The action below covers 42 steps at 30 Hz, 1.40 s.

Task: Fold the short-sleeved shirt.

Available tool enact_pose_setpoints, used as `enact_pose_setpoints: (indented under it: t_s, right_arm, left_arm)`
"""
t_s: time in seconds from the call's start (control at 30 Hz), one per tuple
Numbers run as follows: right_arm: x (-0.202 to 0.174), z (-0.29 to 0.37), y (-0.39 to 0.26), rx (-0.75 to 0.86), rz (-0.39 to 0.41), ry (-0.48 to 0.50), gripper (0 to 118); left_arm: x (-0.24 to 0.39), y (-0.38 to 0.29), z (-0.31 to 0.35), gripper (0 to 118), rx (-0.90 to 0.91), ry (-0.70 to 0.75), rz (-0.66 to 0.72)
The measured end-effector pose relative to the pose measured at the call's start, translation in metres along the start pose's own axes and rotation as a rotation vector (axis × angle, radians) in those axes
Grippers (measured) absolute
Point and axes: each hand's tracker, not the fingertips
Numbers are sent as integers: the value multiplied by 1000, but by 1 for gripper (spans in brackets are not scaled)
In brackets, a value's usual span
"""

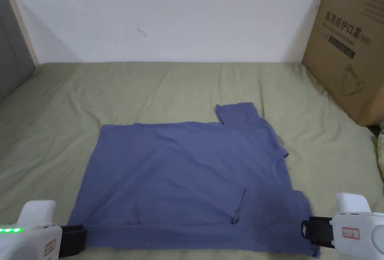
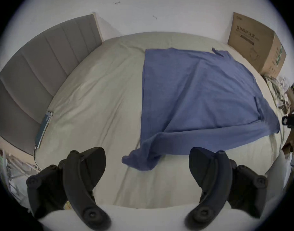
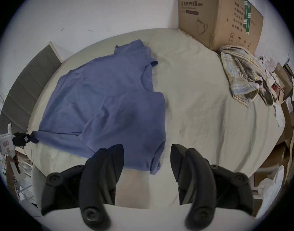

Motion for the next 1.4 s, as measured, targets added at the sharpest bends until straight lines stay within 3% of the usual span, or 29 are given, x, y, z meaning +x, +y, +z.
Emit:
enact_pose_setpoints:
  t_s: [0.1, 0.13, 0.17, 0.2, 0.23, 0.27, 0.4, 0.5, 0.53, 0.57, 0.6, 0.63, 0.67, 0.8, 0.83, 0.87, 0.9, 1.03, 1.23, 1.27, 1.37, 1.4]
  right_arm:
    - [-11, 6, -6, 38, 32, 12, 61]
    - [-13, 6, -9, 57, 54, -1, 52]
    - [-17, 5, -13, 66, 64, -14, 31]
    - [-19, 2, -16, 59, 55, -18, 1]
    - [-18, 1, -20, 54, 36, -14, 0]
    - [-19, -1, -23, 37, 7, 56, 0]
    - [-26, -4, -32, 14, 9, 48, 0]
    - [-26, -4, -31, 1, 17, 53, 0]
    - [-26, -3, -28, -3, 14, 57, 0]
    - [-25, -3, -27, -2, 7, 59, 0]
    - [-24, -4, -26, 1, -1, 58, 0]
    - [-22, -4, -24, 1, -9, 60, 0]
    - [-21, -5, -22, 2, -17, 61, 0]
    - [-18, -7, -25, -8, -30, 58, 0]
    - [-16, -9, -26, -16, -29, 54, 0]
    - [-15, -11, -27, -25, -30, 50, 0]
    - [-13, -12, -29, -35, -38, 50, 0]
    - [-8, -13, -36, -54, -73, 60, 0]
    - [-8, -9, -34, -32, -39, 61, 1]
    - [-8, -9, -30, -27, -36, 62, 7]
    - [-5, -14, -22, -11, -26, 54, 63]
    - [-4, -15, -20, -3, -30, 40, 65]
  left_arm:
    - [-1, -5, 14, 105, 30, -27, 60]
    - [-1, -7, 17, 105, 29, -51, 78]
    - [-1, -10, 21, 99, 37, -83, 90]
    - [-1, -14, 23, 71, 48, -106, 85]
    - [1, -17, 21, 33, 39, -106, 69]
    - [4, -22, 18, 0, 23, -81, 68]
    - [1, -45, 16, 0, -6, -112, 144]
    - [-4, -47, 16, 2, 16, -94, 127]
    - [-6, -45, 15, 15, 19, -86, 120]
    - [-7, -42, 14, 48, 16, -73, 116]
    - [-5, -35, 18, 95, 14, -70, 121]
    - [-6, -32, 15, 112, 16, -72, 128]
    - [-7, -29, 13, 116, 32, -71, 137]
    - [-11, -13, -5, 110, 54, -42, 146]
    - [-14, -12, -14, 97, 40, -63, 168]
    - [-20, -11, -25, 66, 19, -115, 201]
    - [-20, -12, -30, 6, 10, -131, 227]
    - [-20, -22, -45, 3, -48, -165, 240]
    - [-17, -19, -30, 3, -12, -121, 205]
    - [-16, -18, -26, 3, -10, -115, 202]
    - [-17, -15, -21, 3, -4, -102, 163]
    - [-14, -15, -19, 3, -2, -96, 152]
